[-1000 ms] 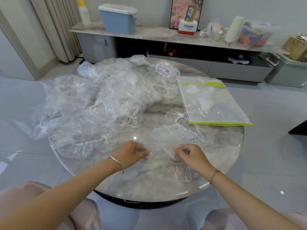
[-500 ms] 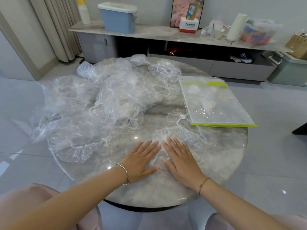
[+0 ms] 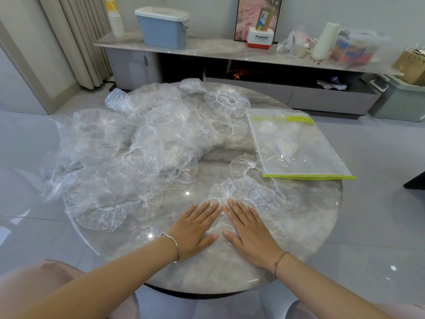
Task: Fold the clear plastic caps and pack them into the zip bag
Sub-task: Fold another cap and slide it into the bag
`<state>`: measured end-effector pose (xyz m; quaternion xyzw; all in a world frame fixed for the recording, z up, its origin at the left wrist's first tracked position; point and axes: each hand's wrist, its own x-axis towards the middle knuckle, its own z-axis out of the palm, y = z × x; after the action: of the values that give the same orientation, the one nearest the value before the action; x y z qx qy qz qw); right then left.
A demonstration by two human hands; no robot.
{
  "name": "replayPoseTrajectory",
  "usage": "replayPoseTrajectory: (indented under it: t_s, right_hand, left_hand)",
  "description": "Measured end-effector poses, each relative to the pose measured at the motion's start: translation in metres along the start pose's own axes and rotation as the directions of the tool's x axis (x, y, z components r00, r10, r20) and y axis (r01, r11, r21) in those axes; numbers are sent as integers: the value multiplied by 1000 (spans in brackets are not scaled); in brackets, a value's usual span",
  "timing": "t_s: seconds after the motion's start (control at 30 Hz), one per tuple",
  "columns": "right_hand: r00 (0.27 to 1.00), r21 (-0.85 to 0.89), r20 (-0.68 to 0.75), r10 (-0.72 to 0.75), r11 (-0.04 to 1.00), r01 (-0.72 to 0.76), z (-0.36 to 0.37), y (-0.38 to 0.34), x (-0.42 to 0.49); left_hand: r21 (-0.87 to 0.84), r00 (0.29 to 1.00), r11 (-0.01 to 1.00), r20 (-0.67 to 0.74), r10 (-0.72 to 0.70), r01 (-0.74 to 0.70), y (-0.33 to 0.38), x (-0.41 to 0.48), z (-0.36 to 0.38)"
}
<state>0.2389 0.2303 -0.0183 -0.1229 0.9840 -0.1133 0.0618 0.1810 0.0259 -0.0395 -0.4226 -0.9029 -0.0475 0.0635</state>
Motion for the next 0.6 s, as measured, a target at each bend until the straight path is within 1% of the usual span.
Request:
replayPoseTrajectory:
  t_s: [0.13,0.2,0.33,0.37,0.43,0.53,0.6]
  right_hand:
    - [1000,5,12,6,1000,-6,-1,0,0]
    - [1000,8,9,-1,1000,1,-2,-1,0]
    - [1000,8,-3,1,1000,-1,-6,-1,1]
    - [999,17,-40,4,1000,-3,-7,-3,2]
    - [985,14,-172,-27,999,29,-10,-12,4]
    - [926,-34,-365,-97,995,91,-13,-27,8]
    - [881,0,-461,-106,993,119,-15,-30,11]
  left_hand:
    - [-8,999,1000,-42,12,-13,-3,3,-3]
    - [-19,997,998,-65,51,-52,-7,5,-6]
    - [19,980,992,-150,127,-126,-10,5,-14]
    - [25,977,991,-169,133,-131,-11,5,-17]
    - [21,970,993,-215,117,-115,-9,8,-27]
    - [-71,962,995,-267,51,-73,-7,13,-48]
    - [-117,948,988,-312,58,-99,-4,12,-62]
